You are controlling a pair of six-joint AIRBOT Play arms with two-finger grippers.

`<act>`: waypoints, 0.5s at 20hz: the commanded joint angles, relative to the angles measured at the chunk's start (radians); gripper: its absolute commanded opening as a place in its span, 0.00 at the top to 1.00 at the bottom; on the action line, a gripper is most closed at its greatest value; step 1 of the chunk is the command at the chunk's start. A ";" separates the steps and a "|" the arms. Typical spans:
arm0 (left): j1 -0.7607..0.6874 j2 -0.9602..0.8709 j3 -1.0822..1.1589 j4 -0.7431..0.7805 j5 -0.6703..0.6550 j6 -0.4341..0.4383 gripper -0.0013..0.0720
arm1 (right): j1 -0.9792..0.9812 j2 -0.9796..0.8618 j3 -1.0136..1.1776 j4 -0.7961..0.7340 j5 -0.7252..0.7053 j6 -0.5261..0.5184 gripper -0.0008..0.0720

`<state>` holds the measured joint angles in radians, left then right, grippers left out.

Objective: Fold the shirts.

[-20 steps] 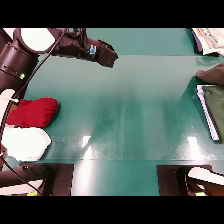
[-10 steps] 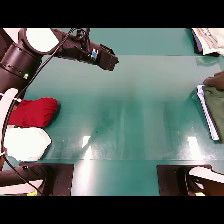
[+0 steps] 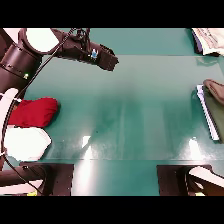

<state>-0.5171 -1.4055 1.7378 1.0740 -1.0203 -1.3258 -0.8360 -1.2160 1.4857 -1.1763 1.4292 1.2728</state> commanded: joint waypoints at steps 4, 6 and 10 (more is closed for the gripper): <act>0.000 -0.001 0.000 0.000 -0.014 0.025 0.94 | -0.001 0.066 -0.190 -0.405 0.036 0.108 0.14; 0.000 -0.001 0.000 0.000 -0.021 0.025 0.94 | 0.001 0.066 -0.186 -0.402 0.040 0.144 0.14; 0.000 -0.001 0.000 0.000 -0.020 0.025 0.94 | 0.088 0.066 -0.135 -0.274 0.043 0.145 0.15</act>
<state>-0.5171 -1.4059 1.7374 1.0740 -1.0389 -1.3029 -0.7986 -1.1530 1.3319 -1.4853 1.4635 1.3991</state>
